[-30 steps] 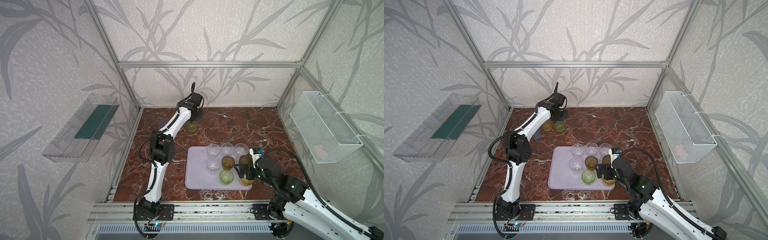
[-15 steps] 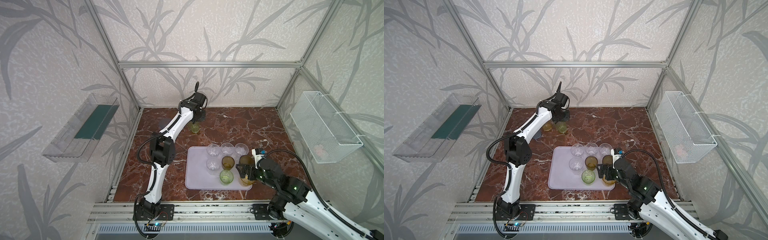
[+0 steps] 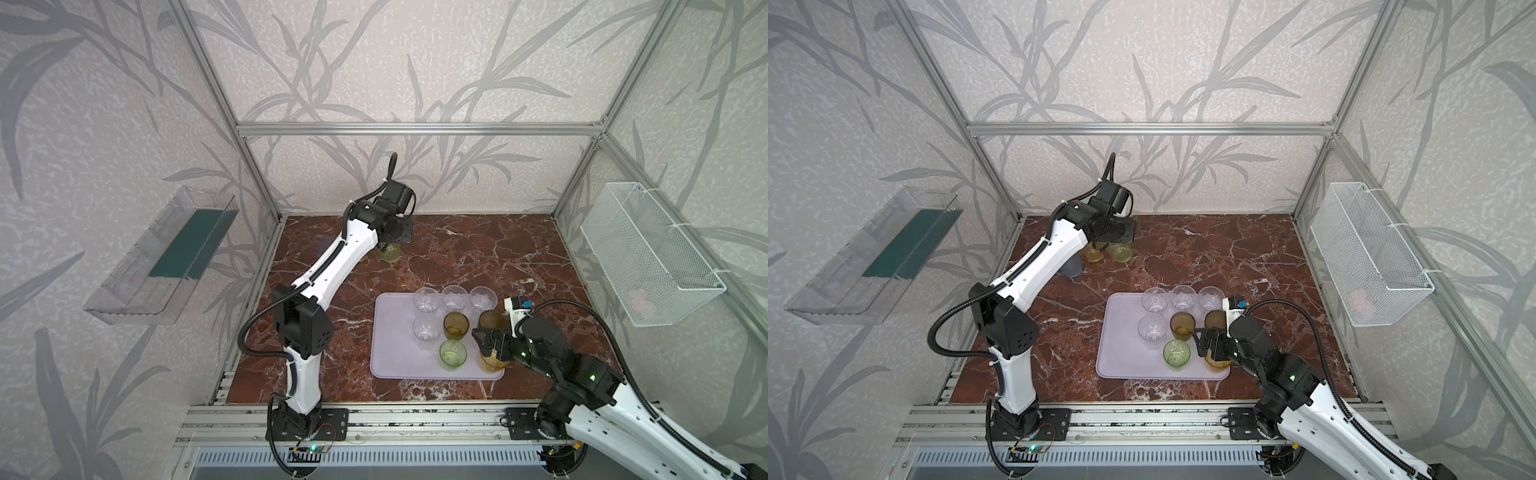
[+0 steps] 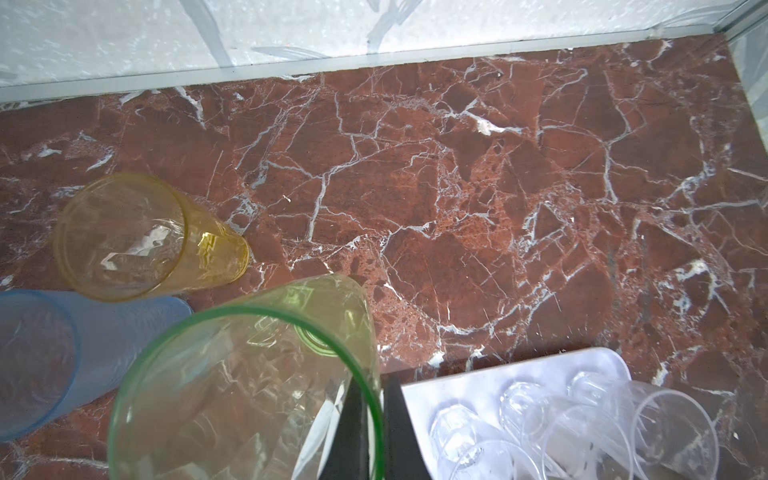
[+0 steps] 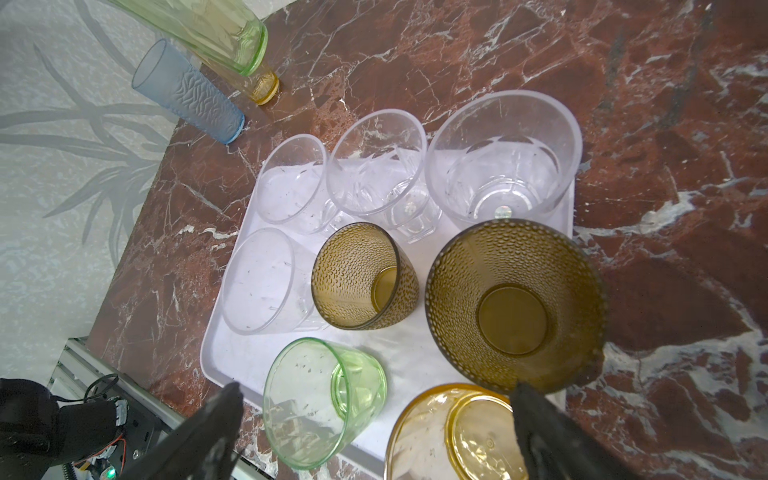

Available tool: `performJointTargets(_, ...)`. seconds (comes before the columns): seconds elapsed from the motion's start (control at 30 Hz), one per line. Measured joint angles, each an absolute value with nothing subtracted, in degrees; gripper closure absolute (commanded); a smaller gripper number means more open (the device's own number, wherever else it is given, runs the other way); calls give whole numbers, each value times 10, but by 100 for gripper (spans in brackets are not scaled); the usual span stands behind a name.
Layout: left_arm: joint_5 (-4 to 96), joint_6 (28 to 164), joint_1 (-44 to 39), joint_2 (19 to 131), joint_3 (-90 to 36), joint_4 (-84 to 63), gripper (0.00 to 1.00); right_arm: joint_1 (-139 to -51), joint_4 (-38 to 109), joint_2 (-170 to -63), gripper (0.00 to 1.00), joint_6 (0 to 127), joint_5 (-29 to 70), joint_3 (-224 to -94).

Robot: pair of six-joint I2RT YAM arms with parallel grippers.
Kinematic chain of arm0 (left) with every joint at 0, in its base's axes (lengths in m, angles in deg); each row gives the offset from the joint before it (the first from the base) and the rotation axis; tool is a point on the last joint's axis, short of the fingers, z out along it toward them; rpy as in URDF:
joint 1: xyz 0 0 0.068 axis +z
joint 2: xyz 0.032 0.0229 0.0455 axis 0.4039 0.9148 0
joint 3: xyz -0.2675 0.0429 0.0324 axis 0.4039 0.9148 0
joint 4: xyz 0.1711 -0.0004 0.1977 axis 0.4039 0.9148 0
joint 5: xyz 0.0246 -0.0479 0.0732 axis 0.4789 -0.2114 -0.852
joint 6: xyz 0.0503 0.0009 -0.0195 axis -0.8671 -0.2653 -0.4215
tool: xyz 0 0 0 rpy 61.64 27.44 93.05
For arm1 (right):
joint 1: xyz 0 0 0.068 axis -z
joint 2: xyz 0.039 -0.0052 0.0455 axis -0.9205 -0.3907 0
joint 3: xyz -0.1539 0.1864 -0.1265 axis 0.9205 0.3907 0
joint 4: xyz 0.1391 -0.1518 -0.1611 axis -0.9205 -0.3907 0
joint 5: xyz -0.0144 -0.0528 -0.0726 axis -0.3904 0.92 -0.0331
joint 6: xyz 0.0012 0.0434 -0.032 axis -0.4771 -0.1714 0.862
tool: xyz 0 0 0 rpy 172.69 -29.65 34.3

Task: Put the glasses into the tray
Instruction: 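Lift the tall green glass and carry it toward the tray with the left gripper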

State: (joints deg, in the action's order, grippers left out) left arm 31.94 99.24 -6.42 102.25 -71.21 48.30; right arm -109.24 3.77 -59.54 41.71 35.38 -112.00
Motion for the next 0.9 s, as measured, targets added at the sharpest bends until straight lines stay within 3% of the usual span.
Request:
performJointTargets(0.53,268,1029,-122,703,-443,472,100,-1086,74,-606,1,431,303,-1119)
performJointTargets(0.9,271,1035,-148,592,-327,500,100,-1080,87,-615,1,434,251,-1130)
